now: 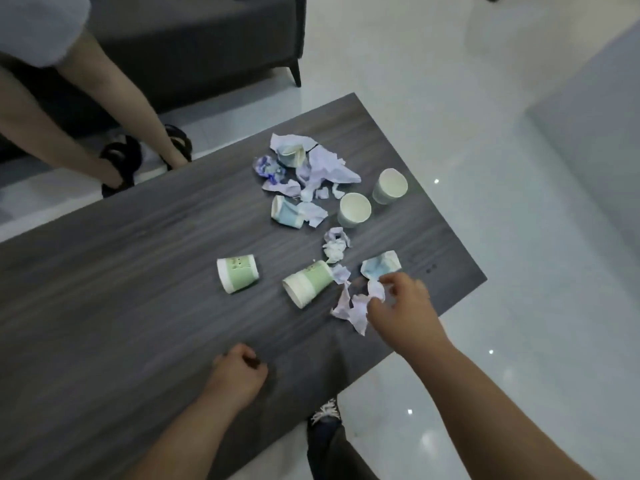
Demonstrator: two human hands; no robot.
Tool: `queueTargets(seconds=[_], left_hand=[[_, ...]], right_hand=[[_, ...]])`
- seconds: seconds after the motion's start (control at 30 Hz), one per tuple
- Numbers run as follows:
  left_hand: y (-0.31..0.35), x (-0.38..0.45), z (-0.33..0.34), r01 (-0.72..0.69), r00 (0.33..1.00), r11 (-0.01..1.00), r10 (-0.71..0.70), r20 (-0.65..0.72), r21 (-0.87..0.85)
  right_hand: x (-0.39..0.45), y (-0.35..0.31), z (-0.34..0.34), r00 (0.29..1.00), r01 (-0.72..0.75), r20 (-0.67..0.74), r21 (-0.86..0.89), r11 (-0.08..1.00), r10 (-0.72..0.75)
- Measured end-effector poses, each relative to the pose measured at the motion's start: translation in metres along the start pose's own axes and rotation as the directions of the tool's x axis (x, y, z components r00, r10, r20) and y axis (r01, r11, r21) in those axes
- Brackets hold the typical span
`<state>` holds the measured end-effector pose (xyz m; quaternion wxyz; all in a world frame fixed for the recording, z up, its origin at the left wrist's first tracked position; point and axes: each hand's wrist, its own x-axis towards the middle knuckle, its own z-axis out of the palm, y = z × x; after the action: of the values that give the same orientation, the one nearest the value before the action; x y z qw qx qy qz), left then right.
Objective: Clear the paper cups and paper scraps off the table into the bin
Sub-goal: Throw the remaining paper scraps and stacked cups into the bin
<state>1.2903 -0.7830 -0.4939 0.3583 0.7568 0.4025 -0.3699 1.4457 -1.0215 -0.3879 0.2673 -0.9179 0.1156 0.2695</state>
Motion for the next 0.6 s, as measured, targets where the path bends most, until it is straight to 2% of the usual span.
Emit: queueTargets(seconds=[0.13,0.23,0.3,0.37,0.47,0.6], left_hand=[[0.02,0.008,0.008,0.081,0.997,0.989,-0.082,-0.003,0.127],[0.038,0.007,0.015,0.038,0.999,0.991,-0.041,0.016,0.127],[0.05,0.002,0.025,-0.012,1.0,0.999,0.011,0.017,0.04],[0.063,-0.004,0.04,-0.021,0.998,0.986,0.031,0.058,-0.163],[0.086,-0.014,0.057,0.032,0.988,0.908,0.033,0.148,-0.418],[0.111,-0.022,0.068,0.166,0.962,0.766,0.012,0.272,-0.621]], right_hand=[[0.046,0.034,-0.001,0.991,0.096,0.123,-0.409,0.908,-0.049],[0.072,0.042,0.006,0.981,0.184,0.142,-0.472,0.862,-0.132],[0.087,0.041,0.008,0.978,0.208,0.116,-0.459,0.864,-0.174],[0.102,0.038,0.01,0.978,0.209,0.061,-0.367,0.906,-0.201],[0.119,0.039,0.017,0.979,0.199,0.096,-0.271,0.942,-0.179],[0.128,0.052,0.025,0.989,0.102,0.121,-0.107,0.989,-0.088]])
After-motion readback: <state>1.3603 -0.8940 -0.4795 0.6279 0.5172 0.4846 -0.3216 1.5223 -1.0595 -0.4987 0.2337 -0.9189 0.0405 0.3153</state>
